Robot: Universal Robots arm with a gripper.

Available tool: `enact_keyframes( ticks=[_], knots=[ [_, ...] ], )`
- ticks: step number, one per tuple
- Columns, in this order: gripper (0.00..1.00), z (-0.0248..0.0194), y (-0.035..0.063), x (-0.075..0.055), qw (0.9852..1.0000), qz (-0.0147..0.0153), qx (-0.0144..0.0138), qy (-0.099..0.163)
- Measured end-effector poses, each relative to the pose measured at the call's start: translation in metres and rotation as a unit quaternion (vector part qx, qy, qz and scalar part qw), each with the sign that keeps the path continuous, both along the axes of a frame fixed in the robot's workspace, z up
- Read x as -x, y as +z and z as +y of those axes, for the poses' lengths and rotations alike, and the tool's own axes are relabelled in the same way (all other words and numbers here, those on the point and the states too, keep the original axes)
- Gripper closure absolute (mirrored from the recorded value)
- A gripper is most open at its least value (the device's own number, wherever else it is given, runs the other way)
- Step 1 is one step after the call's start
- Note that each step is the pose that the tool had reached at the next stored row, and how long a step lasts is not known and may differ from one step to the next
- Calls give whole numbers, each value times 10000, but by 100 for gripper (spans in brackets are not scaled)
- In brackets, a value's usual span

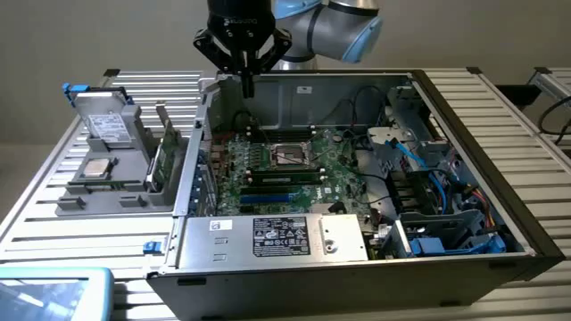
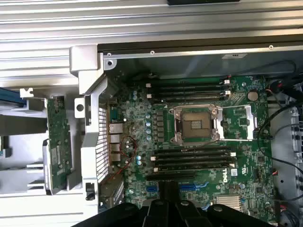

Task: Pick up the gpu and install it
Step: 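Reach for the gpu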

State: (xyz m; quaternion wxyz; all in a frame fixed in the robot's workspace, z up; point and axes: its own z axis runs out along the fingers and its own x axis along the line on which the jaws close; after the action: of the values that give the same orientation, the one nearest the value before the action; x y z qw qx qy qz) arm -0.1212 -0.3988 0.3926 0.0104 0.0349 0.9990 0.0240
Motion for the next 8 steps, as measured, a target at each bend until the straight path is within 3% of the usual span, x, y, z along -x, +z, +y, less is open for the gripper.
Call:
enact_keyframes(
  ticks=[8],
  knots=[
    [88, 0, 0, 0, 10000, 0, 0, 1]
  ],
)
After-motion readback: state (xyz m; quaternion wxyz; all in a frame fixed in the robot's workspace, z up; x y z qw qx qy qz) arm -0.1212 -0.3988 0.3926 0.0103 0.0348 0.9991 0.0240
